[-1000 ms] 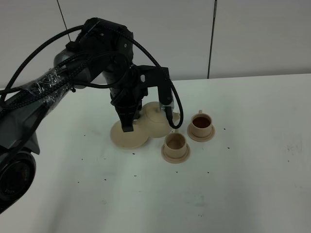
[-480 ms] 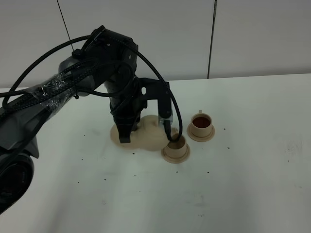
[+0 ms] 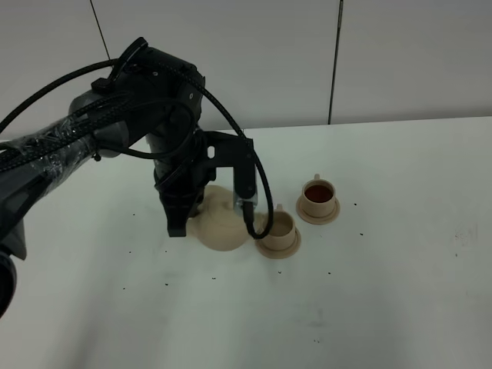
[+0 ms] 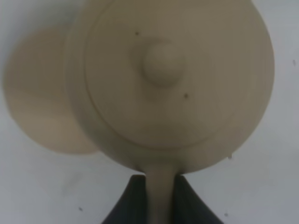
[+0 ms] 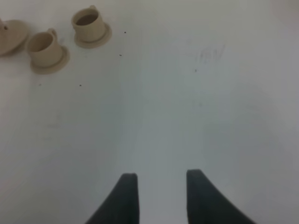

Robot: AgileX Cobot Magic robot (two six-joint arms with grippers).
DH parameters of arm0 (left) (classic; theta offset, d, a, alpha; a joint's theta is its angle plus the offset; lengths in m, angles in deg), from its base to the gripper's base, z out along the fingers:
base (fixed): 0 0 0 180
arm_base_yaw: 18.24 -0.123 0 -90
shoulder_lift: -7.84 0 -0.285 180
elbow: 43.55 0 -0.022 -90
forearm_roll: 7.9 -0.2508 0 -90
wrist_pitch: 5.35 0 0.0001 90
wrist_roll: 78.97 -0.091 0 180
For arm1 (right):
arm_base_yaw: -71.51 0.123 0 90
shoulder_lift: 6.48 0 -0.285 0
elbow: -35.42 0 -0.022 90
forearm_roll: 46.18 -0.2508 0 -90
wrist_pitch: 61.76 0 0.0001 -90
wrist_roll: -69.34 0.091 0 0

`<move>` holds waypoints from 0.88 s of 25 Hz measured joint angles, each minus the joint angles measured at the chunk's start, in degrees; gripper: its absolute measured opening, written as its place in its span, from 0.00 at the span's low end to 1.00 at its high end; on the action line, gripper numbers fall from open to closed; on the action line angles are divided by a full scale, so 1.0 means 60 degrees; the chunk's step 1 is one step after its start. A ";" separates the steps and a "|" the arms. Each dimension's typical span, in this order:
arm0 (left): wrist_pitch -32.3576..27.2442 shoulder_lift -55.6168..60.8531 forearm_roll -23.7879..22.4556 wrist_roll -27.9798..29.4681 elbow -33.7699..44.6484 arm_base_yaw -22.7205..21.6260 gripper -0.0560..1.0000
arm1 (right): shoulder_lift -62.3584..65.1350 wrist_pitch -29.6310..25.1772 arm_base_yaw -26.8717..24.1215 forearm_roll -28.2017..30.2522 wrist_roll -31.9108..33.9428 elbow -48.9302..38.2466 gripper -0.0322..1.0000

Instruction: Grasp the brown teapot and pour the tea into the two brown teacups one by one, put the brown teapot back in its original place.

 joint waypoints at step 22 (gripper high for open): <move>0.2376 -0.0208 -0.1545 -0.0673 0.0347 0.0082 0.21 | 0.0000 0.0000 0.0000 0.0008 0.0000 0.0000 0.27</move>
